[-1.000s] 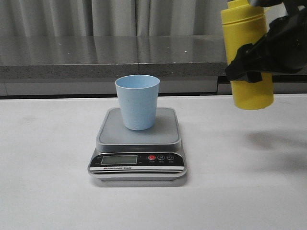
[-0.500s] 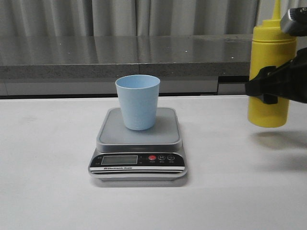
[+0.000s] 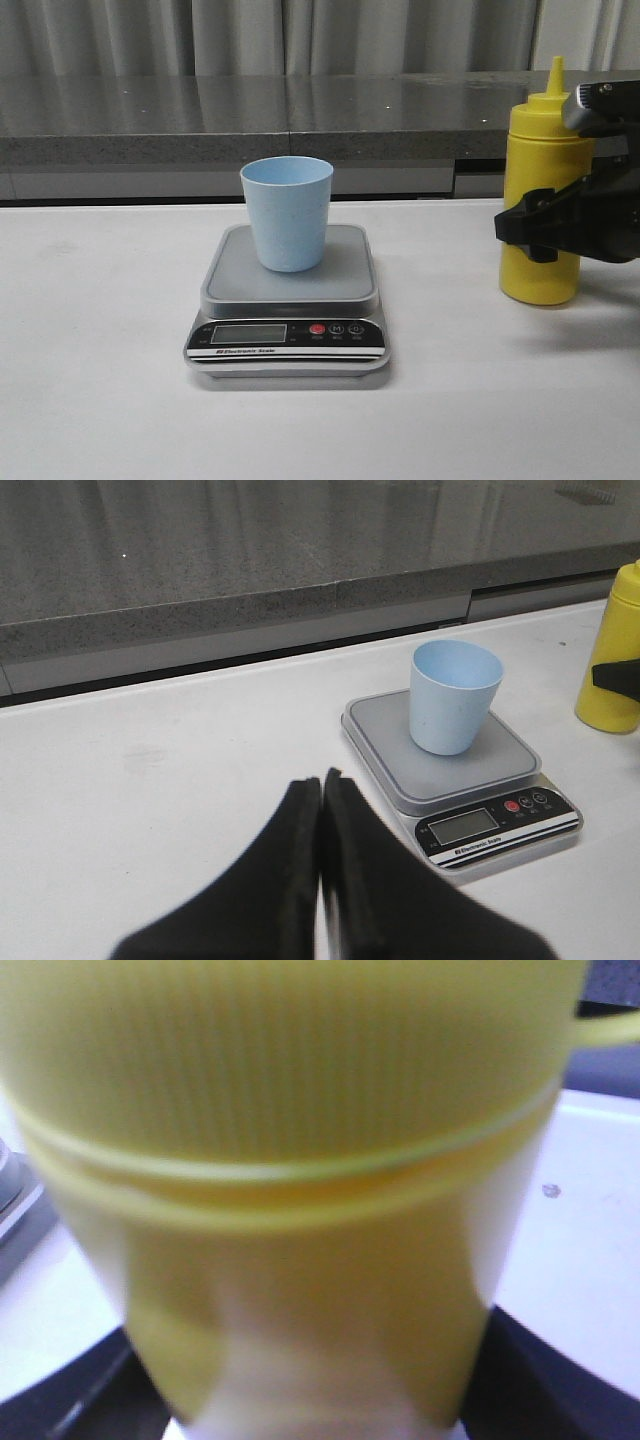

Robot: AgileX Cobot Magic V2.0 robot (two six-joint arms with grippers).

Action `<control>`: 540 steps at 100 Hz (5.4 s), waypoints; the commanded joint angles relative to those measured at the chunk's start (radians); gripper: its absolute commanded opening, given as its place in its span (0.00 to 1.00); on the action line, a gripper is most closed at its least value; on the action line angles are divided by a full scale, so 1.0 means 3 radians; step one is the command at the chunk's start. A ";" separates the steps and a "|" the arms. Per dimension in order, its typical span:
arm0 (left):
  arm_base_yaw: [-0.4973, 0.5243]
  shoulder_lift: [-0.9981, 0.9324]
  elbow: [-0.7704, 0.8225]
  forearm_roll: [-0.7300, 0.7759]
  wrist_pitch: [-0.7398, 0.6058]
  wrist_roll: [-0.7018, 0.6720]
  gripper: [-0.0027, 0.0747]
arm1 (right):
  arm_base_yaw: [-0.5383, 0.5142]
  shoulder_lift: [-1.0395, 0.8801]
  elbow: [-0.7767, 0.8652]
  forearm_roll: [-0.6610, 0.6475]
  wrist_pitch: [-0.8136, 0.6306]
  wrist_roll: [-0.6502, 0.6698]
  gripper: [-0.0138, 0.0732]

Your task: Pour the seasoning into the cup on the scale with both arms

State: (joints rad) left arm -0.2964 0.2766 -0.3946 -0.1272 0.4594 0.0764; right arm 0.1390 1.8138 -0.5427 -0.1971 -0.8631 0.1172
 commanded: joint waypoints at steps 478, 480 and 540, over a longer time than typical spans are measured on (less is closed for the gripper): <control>0.0006 0.0025 -0.0064 -0.0002 -0.0233 -0.0029 0.01 | -0.0511 -0.6160 0.1841 0.0328 0.2501 0.0245 0.09; 0.0006 0.0025 -0.0053 0.0067 -0.0233 -0.0029 0.01 | -0.0511 -0.6160 0.1841 0.0328 0.2501 0.0245 0.09; 0.0743 -0.0446 0.0947 0.0424 -0.1248 -0.0459 0.01 | -0.0511 -0.6160 0.1841 0.0328 0.2501 0.0245 0.09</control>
State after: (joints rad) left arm -0.0948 0.1646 -0.1158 -0.0071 0.1765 -0.0401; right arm -0.0099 -0.0103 0.0289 -0.0852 -0.0382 0.1920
